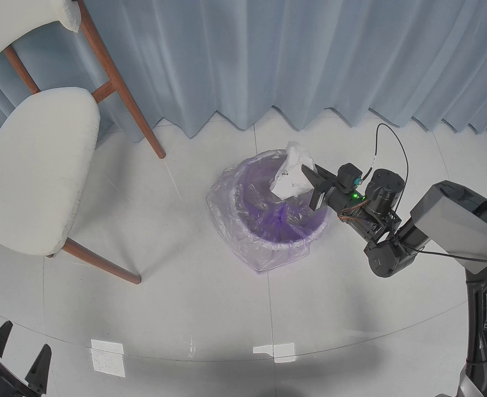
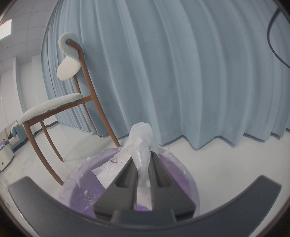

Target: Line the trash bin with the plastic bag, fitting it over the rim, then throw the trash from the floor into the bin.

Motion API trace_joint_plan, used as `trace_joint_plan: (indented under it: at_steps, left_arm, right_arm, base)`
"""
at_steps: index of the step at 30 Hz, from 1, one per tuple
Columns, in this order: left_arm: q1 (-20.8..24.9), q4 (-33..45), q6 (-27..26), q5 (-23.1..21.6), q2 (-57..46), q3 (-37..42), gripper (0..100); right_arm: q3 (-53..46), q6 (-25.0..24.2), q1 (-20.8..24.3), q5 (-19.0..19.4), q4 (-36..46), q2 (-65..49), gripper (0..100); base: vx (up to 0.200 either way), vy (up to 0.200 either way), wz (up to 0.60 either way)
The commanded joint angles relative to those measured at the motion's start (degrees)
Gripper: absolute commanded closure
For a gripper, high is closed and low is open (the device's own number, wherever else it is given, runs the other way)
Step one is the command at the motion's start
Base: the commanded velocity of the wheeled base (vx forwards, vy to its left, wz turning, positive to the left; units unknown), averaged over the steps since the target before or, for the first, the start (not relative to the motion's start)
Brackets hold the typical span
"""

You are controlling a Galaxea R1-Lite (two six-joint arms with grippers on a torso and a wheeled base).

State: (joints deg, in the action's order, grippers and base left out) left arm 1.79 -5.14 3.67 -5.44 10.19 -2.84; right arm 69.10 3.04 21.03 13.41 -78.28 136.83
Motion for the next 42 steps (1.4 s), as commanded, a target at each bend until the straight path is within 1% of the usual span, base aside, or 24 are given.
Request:
trace_joint_plan:
  at_steps: [1,3,4,5,6,7,8,10,17,19,20,21,22,26,27,31,34,37,39,40,41,42]
  left_arm:
    - [-2.06,4.0,1.25,4.29,-10.19,2.05,0]
    - [-2.06,3.39,-1.3,10.1,-10.19,2.49,0]
    - [-2.06,3.3,-3.14,14.49,-10.19,2.66,0]
    - [-2.06,3.47,-3.41,16.51,-10.19,2.66,0]
    - [-2.06,3.47,-3.49,16.86,-10.19,2.66,0]
    - [-1.97,3.47,-3.49,16.6,-10.19,2.66,0]
    - [-1.97,4.18,-3.05,15.37,-10.19,2.4,0]
    - [-2.14,5.14,-2.7,15.19,-10.1,2.05,0]
    - [-2.58,5.5,-0.77,17.57,-8.61,1.87,0]
    - [-1.62,5.58,-1.12,16.51,-8.96,1.87,0]
    - [-1.62,5.58,-1.03,14.84,-9.4,1.87,0]
    - [-1.62,5.58,-1.03,14.84,-9.4,1.87,0]
    - [-1.7,5.5,-1.03,13.87,-9.66,1.79,0]
    - [-1.7,5.32,-0.59,14.05,-9.75,1.87,0]
    - [-1.79,4.79,-0.42,14.58,-9.75,2.14,0]
    - [-1.79,3.04,0.46,15.63,-9.75,2.75,0]
    - [-1.79,2.68,0.9,15.9,-9.75,2.84,0]
    - [-1.79,2.6,0.81,15.98,-9.84,2.84,0]
    - [-1.79,2.6,0.81,15.9,-9.75,2.84,0]
    - [-1.79,2.6,0.81,15.9,-9.84,2.84,0]
    - [-1.79,2.51,0.81,15.9,-9.84,2.84,0]
    - [-1.79,2.51,0.81,15.9,-9.75,2.84,0]
  right_arm:
    - [2.71,-1.72,0.59,-2.34,-0.12,5.47,100]
    - [3.68,-1.72,0.59,-2.34,-0.12,6.79,100]
    - [3.94,-1.72,0.59,-2.34,-0.12,7.49,100]
    - [4.12,-1.72,0.59,-2.34,-0.12,7.75,100]
    - [4.38,-1.72,0.59,-2.34,-0.12,8.19,100]
    - [4.56,-1.72,0.59,-2.34,-0.12,8.37,100]
    - [5.52,-1.72,0.59,-2.34,-0.12,9.16,100]
    - [6.31,-1.72,0.68,-2.34,-0.03,9.51,100]
    - [7.54,-1.72,1.3,-2.42,0.05,9.95,100]
    - [7.46,-1.8,1.3,-2.42,-0.03,9.95,100]
    - [7.46,-1.89,1.3,-2.42,0.05,9.86,100]
    - [7.46,-1.89,1.3,-2.42,0.05,9.86,100]
    - [7.37,-1.89,1.3,-2.42,0.14,9.77,0]
    - [7.46,-2.24,1.38,-2.42,-0.12,9.77,0]
    - [7.37,-3.04,1.47,-2.42,-0.3,9.6,0]
    - [7.1,-3.3,1.65,-2.51,-0.83,8.46,0]
    - [4.82,-3.47,1.56,-2.51,-1.18,4.33,0]
    - [-0.1,-4.35,1.12,-2.51,-1.97,-2.71,0]
    - [-5.73,-5.32,0.68,-2.77,-2.06,-8.95,0]
    - [-7.92,-5.58,0.42,-3.21,-2.06,-11.06,0]
    - [-14.34,-6.38,-0.2,-4.71,-2.06,-16.42,0]
    - [-15.75,-6.55,-0.29,-5.06,-2.06,-17.56,0]
  base:
    - [0.0,0.0,0.0]
    - [0.0,0.0,0.0]
    - [0.0,0.0,0.0]
    - [0.0,0.0,0.0]
    - [0.0,0.0,0.0]
    - [0.0,0.0,0.0]
    - [0.0,0.0,0.0]
    - [0.0,0.0,0.0]
    - [0.0,0.0,0.0]
    - [0.0,0.0,0.0]
    - [0.0,0.0,0.0]
    - [0.0,0.0,0.0]
    - [0.0,0.0,0.0]
    - [0.0,0.0,0.0]
    - [0.0,0.0,0.0]
    - [0.0,0.0,0.0]
    - [0.0,0.0,0.0]
    - [0.0,0.0,0.0]
    - [0.0,0.0,0.0]
    - [0.0,0.0,0.0]
    - [0.0,0.0,0.0]
    - [0.0,0.0,0.0]
